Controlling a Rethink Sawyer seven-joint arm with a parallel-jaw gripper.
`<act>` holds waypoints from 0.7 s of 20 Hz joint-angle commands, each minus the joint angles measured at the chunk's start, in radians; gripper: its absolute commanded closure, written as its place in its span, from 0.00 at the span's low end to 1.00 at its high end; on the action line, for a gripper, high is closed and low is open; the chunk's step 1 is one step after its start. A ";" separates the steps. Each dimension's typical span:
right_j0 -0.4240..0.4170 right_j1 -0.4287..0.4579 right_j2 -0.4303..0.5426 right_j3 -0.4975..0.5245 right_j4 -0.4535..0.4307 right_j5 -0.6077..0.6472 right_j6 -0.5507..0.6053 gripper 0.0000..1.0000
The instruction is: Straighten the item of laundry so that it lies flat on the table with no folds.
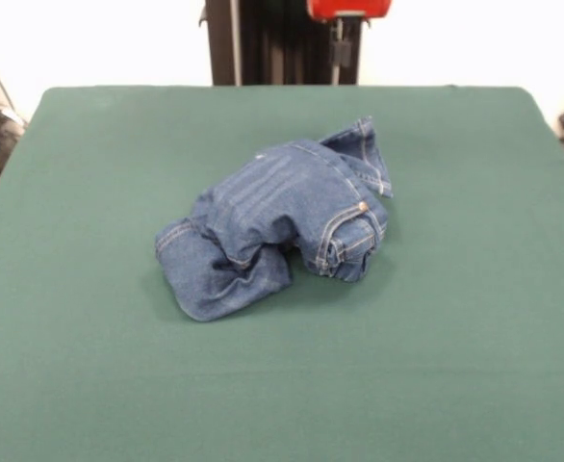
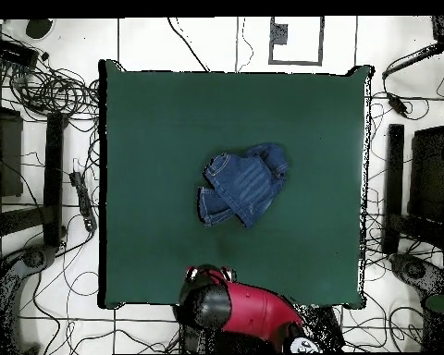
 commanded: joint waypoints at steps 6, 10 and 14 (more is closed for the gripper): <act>-0.031 0.040 0.124 0.156 -0.072 -0.150 0.190 1.00; -0.034 0.039 0.119 0.195 -0.090 -0.193 0.209 1.00; -0.024 0.033 0.105 0.233 -0.101 -0.239 0.231 1.00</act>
